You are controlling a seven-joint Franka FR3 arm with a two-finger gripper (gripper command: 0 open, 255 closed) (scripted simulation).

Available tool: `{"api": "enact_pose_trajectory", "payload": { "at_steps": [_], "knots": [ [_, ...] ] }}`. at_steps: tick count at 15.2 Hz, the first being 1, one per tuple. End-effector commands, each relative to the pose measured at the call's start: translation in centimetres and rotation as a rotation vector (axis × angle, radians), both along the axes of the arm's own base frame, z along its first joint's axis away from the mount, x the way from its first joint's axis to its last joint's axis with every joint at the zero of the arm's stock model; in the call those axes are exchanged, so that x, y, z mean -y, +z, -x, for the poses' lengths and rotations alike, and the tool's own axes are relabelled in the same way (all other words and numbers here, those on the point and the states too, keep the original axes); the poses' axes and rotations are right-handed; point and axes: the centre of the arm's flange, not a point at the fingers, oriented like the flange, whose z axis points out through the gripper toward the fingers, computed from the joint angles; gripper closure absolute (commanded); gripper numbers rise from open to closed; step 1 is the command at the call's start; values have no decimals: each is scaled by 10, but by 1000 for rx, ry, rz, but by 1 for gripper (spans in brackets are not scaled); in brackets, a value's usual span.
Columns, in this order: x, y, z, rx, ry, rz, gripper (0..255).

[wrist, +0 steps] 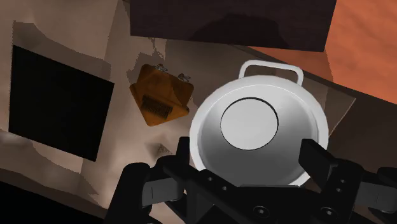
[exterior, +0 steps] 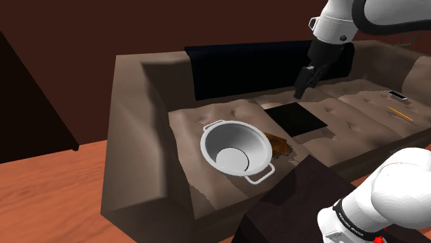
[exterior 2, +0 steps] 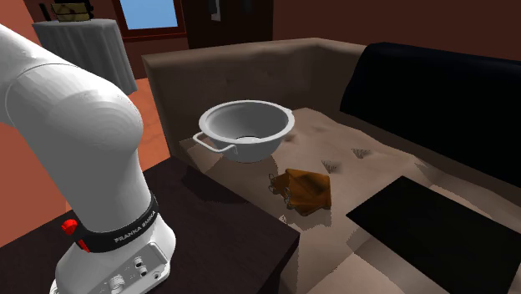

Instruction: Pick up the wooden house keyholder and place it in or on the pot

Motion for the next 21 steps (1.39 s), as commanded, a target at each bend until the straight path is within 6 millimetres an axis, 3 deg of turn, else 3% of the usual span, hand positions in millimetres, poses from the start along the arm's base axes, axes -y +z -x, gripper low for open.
{"api": "enact_pose_trajectory", "payload": {
  "at_steps": [1, 21],
  "knots": [
    [0, 0, 0, 0, 0, 0, 0],
    [144, -234, 6, 6, 103, -140, 0]
  ]
}}
